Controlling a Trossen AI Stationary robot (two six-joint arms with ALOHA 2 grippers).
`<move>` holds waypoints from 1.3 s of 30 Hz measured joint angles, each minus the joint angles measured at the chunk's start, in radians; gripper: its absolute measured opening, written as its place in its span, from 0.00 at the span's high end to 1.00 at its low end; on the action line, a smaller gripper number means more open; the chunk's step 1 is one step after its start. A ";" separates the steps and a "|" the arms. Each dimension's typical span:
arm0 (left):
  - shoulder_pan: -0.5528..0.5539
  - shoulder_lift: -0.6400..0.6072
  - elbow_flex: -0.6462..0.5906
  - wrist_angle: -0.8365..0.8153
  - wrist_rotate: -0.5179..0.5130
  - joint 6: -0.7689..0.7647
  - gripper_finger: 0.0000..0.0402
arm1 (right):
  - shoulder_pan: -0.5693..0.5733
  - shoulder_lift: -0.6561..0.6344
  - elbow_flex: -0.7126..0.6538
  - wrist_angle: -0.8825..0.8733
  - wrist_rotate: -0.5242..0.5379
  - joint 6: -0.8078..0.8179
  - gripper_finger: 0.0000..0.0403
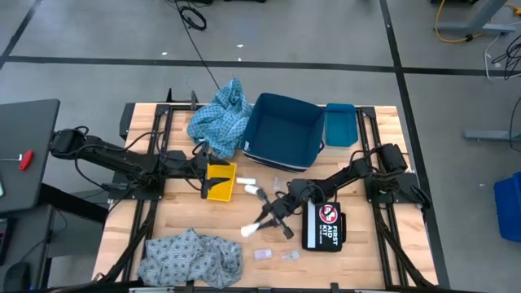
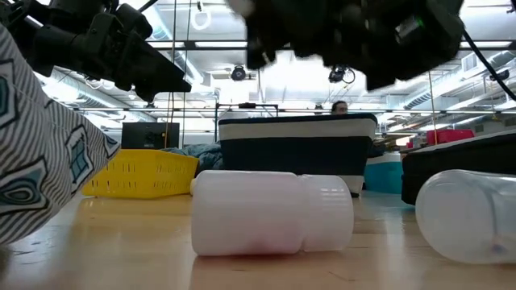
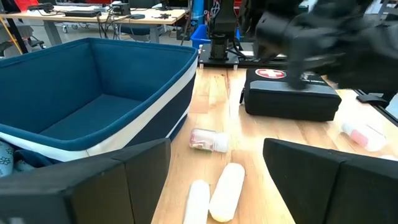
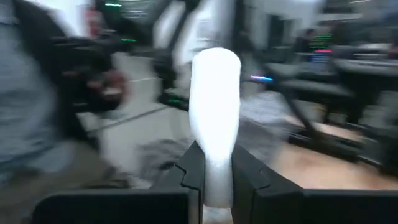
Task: Pick & place medical supplies in basket/bin
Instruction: Put the bottom white rolled gauze into the blue bin
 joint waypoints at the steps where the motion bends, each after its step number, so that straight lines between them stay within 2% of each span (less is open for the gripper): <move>1: 0.000 0.000 0.000 0.000 0.000 0.000 0.35 | -0.003 0.000 -0.031 0.057 0.038 0.002 0.91; 5: 0.000 0.000 0.000 0.001 0.000 0.000 0.35 | -0.014 0.000 -0.156 0.349 0.100 0.033 0.91; 8: 0.000 0.000 0.000 0.002 0.000 0.000 0.35 | -0.036 -0.001 -0.257 0.471 0.135 0.063 0.91; 13: 0.000 0.000 0.000 0.002 0.000 0.000 0.35 | -0.062 -0.001 -0.341 0.469 0.250 0.093 0.91; 23: 0.000 0.000 0.000 0.001 0.000 0.000 0.35 | -0.094 -0.033 -0.352 0.473 0.418 0.079 0.91; 25: 0.000 0.000 0.000 0.000 0.000 0.000 0.35 | -0.101 -0.045 -0.358 0.467 0.488 0.076 0.91; 28: 0.000 0.000 0.000 -0.003 0.000 0.000 0.35 | -0.102 -0.056 -0.360 0.454 0.655 0.072 0.91; 33: -0.001 0.000 0.000 -0.002 -0.001 -0.001 0.35 | -0.088 -0.086 -0.358 0.367 0.992 0.053 0.91; 39: -0.002 0.000 0.000 -0.003 0.000 -0.003 0.35 | -0.065 -0.147 -0.357 0.352 1.027 -0.051 0.91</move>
